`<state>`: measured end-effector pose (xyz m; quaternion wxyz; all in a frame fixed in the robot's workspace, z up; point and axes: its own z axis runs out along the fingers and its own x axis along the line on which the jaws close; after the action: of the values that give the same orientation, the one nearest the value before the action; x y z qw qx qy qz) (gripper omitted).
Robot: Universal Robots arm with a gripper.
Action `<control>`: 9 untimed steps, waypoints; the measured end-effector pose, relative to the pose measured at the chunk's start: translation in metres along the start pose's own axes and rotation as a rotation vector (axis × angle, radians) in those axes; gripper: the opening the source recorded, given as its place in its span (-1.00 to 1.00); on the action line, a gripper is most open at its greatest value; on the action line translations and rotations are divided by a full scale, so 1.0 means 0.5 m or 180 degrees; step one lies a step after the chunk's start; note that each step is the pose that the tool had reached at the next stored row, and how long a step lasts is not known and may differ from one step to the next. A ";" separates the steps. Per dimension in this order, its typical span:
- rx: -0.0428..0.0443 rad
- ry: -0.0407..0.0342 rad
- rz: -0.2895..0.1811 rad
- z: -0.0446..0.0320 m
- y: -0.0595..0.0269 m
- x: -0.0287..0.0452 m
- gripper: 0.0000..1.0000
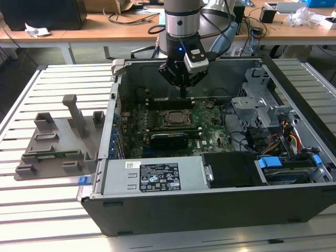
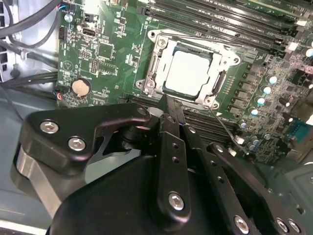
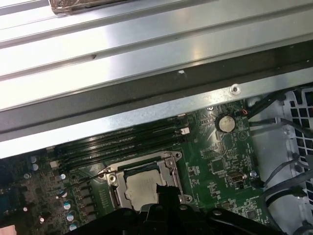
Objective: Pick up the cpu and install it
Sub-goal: 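Install the first cpu locking lever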
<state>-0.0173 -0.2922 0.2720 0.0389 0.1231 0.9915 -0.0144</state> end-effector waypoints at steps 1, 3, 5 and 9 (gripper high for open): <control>-0.0001 0.0000 -0.0019 0.000 0.000 0.000 -0.79; -0.0007 -0.0002 -0.0087 0.000 0.000 0.000 -0.79; -0.0016 -0.0004 -0.0204 0.000 0.000 0.000 -0.79; -0.0029 -0.0007 -0.0362 0.000 0.000 0.000 -0.79</control>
<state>-0.0173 -0.2921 0.2720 0.0397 0.0663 0.9969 -0.0121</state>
